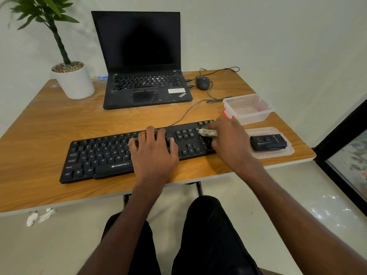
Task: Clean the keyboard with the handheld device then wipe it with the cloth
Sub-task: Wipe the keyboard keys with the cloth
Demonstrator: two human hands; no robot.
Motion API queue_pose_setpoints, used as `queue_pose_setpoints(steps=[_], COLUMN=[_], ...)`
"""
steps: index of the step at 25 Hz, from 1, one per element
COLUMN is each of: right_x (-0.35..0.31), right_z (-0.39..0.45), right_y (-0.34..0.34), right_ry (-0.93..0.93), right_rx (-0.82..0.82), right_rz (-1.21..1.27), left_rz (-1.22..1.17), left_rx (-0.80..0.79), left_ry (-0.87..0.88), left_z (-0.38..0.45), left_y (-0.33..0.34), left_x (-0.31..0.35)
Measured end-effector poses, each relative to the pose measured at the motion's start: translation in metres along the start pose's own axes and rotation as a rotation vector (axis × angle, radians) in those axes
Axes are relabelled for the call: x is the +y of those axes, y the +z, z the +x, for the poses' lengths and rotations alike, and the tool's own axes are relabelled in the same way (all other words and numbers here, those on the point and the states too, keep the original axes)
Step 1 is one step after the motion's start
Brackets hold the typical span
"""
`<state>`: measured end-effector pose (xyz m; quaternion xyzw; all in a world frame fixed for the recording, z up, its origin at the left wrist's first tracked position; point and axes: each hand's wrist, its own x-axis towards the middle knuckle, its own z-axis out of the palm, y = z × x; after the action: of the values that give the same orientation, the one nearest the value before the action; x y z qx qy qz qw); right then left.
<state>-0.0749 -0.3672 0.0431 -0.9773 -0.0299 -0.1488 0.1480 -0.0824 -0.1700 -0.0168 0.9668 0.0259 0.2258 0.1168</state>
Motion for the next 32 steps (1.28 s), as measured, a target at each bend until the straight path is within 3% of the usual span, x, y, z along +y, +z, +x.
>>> queue_pose_setpoints(steps=[2,6,10,12,15,24,28,32], right_x=[0.001,0.014,0.01,0.013,0.007,-0.007,0.026,0.032], right_z=[0.0,0.003,0.0,0.007,0.004,0.001,0.008,0.011], right_y=[0.005,-0.001,0.001,-0.005,-0.005,0.002,-0.005,-0.004], right_ry=[-0.073,0.12,-0.047,0.0,0.039,-0.067,0.112,0.202], right_rx=[-0.069,0.051,-0.056,-0.097,0.0,-0.082,-0.028,0.175], right_rz=[0.069,-0.089,-0.016,-0.042,-0.102,-0.003,-0.029,-0.075], left_rz=[-0.005,0.0,-0.003,-0.005,0.011,0.001,0.005,-0.017], left_rx=[0.0,-0.001,0.002,0.007,-0.005,0.007,0.023,0.016], left_ry=[0.0,-0.003,-0.014,-0.022,-0.021,0.001,0.018,0.032], left_z=[0.001,0.001,0.0,0.0,-0.001,-0.001,-0.001,-0.001], left_y=[0.0,0.0,0.0,-0.001,-0.002,-0.002,-0.003,-0.002], left_x=[0.0,0.001,0.001,0.002,0.003,0.002,0.0,0.001])
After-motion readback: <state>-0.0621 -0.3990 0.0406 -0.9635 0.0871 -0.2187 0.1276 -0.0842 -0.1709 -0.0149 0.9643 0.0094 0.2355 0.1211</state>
